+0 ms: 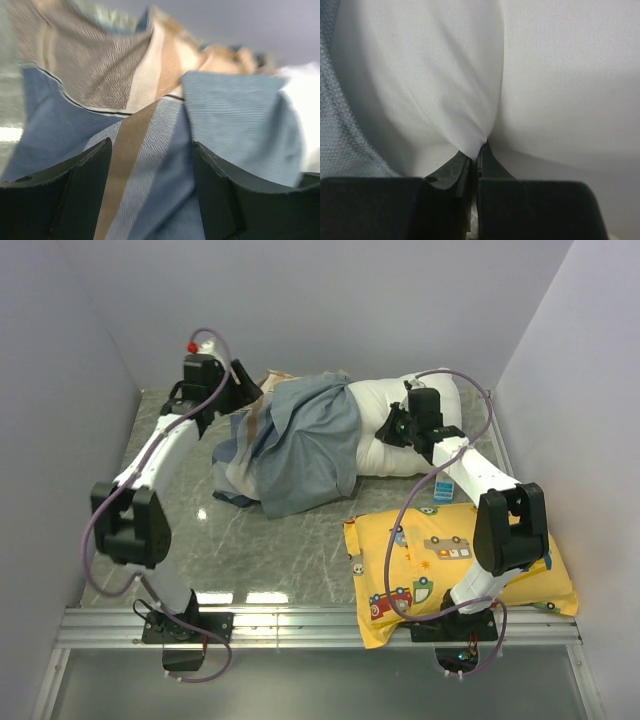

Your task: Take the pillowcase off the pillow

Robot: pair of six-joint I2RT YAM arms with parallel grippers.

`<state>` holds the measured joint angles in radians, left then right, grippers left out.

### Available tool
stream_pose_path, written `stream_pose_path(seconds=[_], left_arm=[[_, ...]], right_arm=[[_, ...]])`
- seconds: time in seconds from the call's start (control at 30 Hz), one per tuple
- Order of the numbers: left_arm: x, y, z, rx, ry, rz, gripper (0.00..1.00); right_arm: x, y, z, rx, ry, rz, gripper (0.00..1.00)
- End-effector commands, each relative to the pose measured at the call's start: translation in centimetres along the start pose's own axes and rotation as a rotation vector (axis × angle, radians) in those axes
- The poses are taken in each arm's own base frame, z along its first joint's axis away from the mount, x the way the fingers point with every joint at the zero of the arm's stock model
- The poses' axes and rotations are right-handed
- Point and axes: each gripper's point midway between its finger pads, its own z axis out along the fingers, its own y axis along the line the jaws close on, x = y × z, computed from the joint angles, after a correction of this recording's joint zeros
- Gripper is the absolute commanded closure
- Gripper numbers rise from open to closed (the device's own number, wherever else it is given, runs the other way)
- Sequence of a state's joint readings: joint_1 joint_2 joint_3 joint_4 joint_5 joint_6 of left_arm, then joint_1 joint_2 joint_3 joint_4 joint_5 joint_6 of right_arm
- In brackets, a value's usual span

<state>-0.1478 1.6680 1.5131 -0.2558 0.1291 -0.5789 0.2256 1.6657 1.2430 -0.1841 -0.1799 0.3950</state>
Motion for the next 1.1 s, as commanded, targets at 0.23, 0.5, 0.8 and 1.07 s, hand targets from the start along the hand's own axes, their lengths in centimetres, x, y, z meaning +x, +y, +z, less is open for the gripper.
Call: stream_pose_path(seconds=[0.23, 0.5, 0.8, 1.07], left_arm=[[4.9, -0.7, 4.1, 0.069, 0.154, 0.012, 0.34], [2.0, 3.7, 3.6, -0.141, 0.056, -0.036, 0.99], [-6.3, 13.6, -3.5, -0.379, -0.220, -0.241, 1.00], [-9.9, 22.0, -10.6, -0.507, -0.400, -0.423, 1.00]], right_arm=[[0.9, -1.1, 0.4, 0.068, 0.040, -0.031, 1.00], [0.5, -1.9, 0.0, 0.108, 0.020, -0.027, 1.00], [-0.9, -4.7, -1.4, 0.172, -0.022, 0.041, 1.00], [-1.7, -6.4, -2.4, 0.192, -0.059, 0.111, 1.00]])
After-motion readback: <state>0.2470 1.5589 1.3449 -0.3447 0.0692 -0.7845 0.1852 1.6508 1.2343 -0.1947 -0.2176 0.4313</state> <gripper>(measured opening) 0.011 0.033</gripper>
